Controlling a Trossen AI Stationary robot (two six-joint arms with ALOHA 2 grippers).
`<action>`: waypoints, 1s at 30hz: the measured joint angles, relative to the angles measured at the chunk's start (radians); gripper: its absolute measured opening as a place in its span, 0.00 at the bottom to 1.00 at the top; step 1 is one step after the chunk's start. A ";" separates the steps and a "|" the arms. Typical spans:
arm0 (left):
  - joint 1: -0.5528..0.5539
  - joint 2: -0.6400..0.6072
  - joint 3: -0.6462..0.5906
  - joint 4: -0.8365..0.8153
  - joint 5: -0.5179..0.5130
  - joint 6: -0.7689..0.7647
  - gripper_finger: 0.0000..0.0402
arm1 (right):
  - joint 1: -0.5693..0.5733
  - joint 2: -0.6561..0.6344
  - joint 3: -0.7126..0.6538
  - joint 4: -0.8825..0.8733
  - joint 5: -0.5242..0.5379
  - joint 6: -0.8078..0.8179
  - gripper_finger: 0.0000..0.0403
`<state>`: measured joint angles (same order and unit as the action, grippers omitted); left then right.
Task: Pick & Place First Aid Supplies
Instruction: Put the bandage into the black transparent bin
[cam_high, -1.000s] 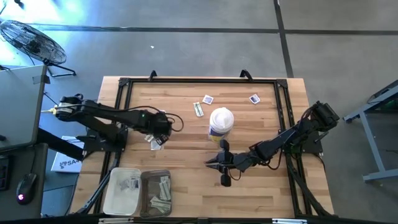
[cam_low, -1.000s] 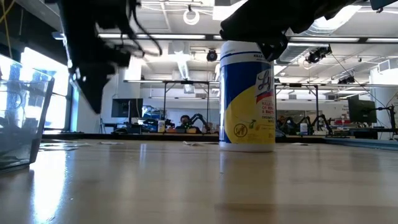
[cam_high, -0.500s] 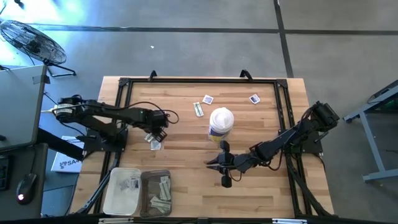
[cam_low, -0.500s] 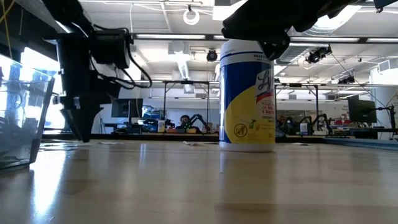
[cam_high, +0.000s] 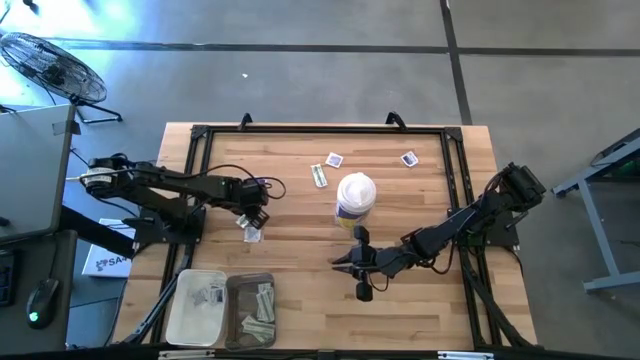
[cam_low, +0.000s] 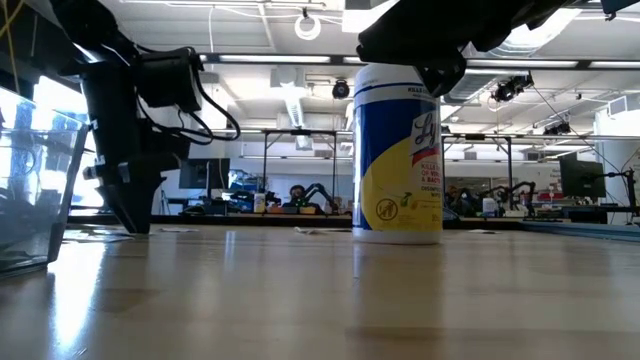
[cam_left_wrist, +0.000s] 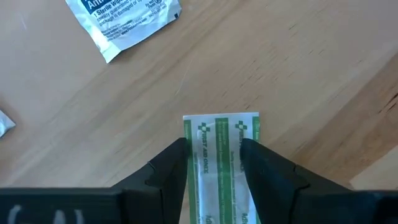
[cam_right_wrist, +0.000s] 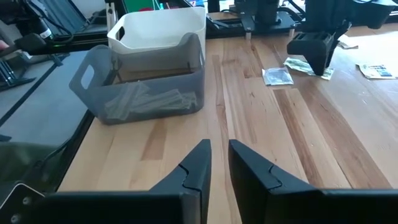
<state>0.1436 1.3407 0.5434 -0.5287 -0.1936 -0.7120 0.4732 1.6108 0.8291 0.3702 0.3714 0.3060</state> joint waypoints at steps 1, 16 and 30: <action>0.000 0.000 -0.001 0.003 -0.002 -0.001 0.36 | 0.000 0.000 0.000 0.000 0.000 0.000 0.12; 0.000 0.007 0.043 0.022 -0.093 0.024 0.01 | 0.012 0.000 0.000 -0.015 0.006 -0.045 0.12; -0.428 -0.046 0.302 -0.111 -0.078 -0.086 0.00 | -0.001 0.000 0.000 -0.024 0.021 -0.042 0.13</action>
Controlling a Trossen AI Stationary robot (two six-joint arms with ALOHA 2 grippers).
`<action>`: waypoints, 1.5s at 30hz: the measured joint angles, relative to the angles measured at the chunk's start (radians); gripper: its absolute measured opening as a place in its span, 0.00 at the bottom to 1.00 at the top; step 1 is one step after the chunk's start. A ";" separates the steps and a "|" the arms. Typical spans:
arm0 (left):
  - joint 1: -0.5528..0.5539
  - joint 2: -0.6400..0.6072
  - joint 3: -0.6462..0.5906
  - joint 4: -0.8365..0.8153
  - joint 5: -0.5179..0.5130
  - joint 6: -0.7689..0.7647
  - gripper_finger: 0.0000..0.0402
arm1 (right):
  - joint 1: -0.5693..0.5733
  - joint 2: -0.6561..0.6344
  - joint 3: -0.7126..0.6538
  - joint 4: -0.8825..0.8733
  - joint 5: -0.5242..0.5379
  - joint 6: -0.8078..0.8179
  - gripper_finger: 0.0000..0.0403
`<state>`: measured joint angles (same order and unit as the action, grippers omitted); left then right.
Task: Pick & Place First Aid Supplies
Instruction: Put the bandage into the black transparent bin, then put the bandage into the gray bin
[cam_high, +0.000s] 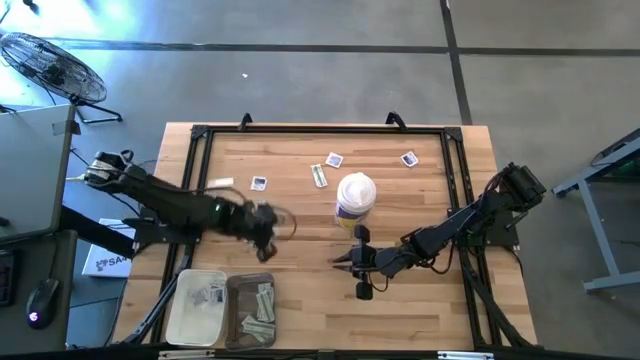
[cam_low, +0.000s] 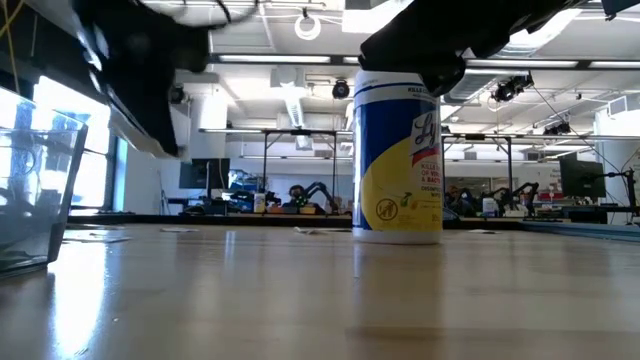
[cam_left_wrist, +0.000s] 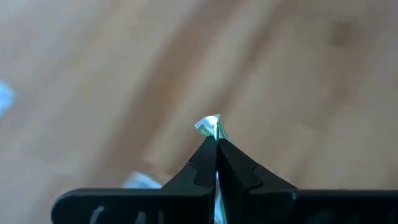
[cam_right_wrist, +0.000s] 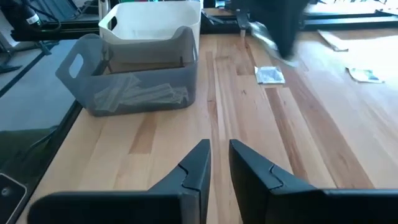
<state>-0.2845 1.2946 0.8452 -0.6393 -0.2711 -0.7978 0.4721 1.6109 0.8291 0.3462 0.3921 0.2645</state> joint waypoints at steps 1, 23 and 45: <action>-0.047 0.000 0.004 0.008 0.002 -0.013 0.00 | 0.000 0.000 0.000 -0.003 -0.006 0.004 0.13; -0.586 0.114 0.010 0.299 -0.105 0.125 0.01 | 0.000 0.000 0.000 -0.011 0.018 0.024 0.12; -0.385 0.089 0.113 -0.016 -0.106 0.202 0.33 | 0.012 0.000 0.000 -0.029 0.021 0.076 0.11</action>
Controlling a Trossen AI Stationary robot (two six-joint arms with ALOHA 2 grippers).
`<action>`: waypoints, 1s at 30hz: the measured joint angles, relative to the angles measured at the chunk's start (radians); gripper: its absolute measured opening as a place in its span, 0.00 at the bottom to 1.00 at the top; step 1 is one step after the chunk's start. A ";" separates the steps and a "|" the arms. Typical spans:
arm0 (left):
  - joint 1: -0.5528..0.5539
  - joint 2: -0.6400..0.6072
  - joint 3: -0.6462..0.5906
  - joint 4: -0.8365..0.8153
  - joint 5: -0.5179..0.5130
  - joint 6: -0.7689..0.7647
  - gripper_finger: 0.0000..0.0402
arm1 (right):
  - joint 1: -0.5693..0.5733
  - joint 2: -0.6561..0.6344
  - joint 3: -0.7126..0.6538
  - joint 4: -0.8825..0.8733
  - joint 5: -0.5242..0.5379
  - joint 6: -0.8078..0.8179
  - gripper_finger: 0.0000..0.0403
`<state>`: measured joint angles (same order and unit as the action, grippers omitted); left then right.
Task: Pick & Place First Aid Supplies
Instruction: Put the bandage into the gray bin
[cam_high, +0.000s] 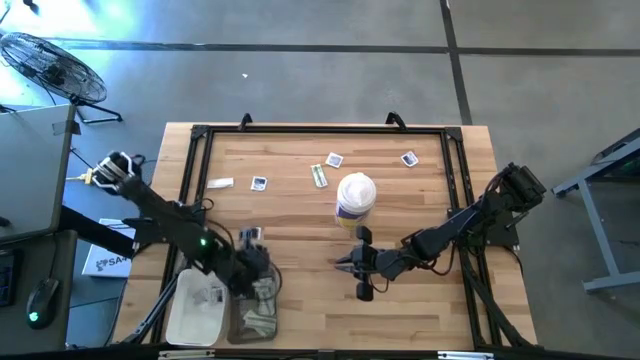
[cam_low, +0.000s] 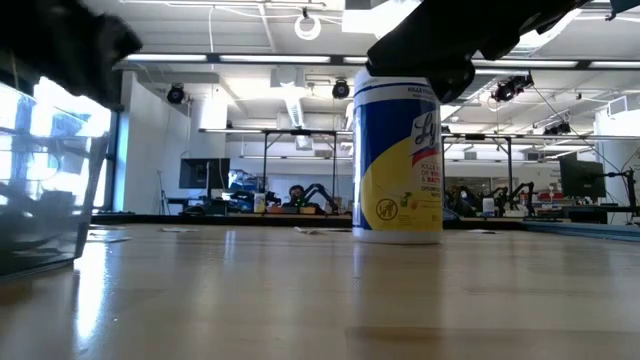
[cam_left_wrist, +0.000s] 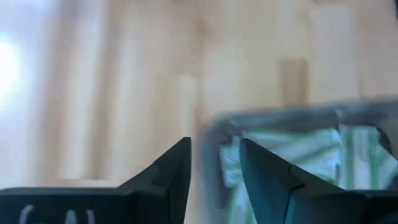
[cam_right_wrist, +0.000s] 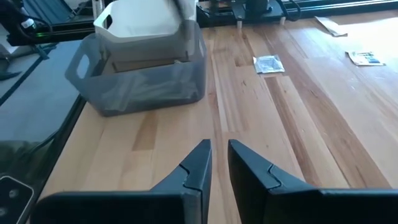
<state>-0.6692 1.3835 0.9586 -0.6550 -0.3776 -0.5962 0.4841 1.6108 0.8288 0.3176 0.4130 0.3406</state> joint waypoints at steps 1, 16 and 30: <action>0.014 -0.024 0.019 -0.047 -0.035 0.010 0.33 | 0.001 0.000 0.000 0.000 0.002 -0.003 0.11; 0.553 -0.320 -0.145 -0.297 -0.164 -0.028 0.33 | -0.022 0.000 0.000 0.000 0.004 -0.088 0.12; 1.065 -0.203 -0.316 -0.147 -0.029 -0.166 0.33 | -0.027 0.000 0.000 0.002 0.003 -0.105 0.13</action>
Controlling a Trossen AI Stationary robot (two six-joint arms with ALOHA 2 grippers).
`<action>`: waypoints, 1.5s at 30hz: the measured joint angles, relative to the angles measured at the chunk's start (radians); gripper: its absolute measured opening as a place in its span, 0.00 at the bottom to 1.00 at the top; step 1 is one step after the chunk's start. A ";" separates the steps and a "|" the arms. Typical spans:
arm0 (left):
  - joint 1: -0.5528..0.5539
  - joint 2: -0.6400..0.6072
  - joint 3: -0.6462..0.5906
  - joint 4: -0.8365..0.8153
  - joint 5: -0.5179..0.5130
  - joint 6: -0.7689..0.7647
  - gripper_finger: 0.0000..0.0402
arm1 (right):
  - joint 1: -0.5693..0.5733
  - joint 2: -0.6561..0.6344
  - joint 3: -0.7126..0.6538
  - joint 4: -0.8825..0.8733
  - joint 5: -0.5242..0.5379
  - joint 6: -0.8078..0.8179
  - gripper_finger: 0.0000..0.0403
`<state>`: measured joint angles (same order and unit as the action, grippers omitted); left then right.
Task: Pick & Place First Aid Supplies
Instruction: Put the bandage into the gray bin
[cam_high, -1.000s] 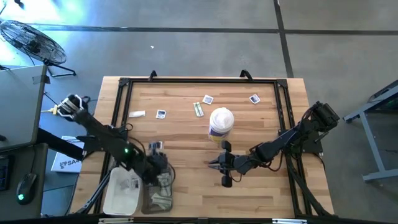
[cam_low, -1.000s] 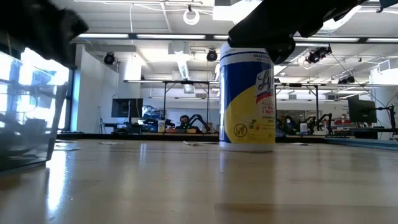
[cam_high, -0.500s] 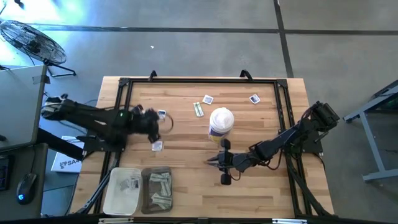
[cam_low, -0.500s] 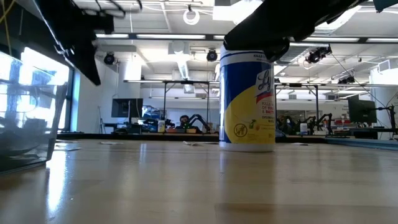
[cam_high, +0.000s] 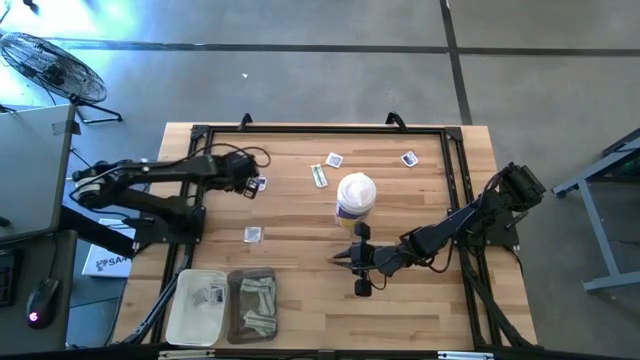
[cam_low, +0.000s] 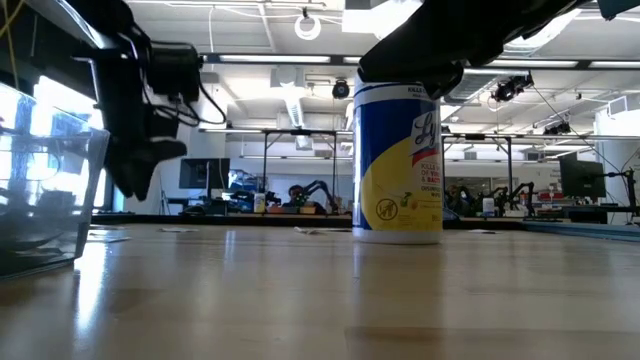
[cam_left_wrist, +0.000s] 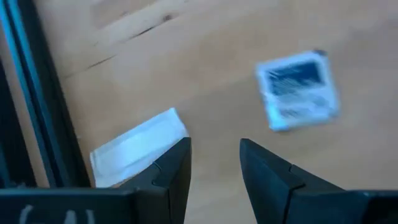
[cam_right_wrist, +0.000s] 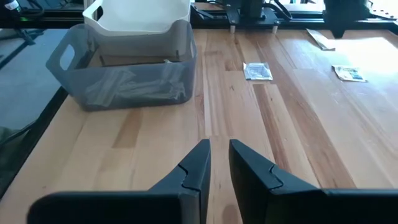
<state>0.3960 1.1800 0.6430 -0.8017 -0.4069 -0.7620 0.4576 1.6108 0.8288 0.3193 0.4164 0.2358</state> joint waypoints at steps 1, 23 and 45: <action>0.023 0.017 -0.005 0.011 -0.001 -0.011 0.33 | 0.000 0.000 0.000 0.002 0.000 -0.007 0.13; 0.127 0.141 -0.179 0.227 -0.017 -0.137 0.29 | 0.000 0.000 0.000 0.007 0.000 -0.035 0.13; -0.094 -0.119 -0.033 0.232 0.142 0.054 0.00 | 0.000 0.000 0.000 0.006 0.000 -0.034 0.13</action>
<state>0.3021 1.0608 0.6099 -0.5695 -0.2647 -0.7080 0.4576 1.6104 0.8288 0.3256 0.4162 0.2021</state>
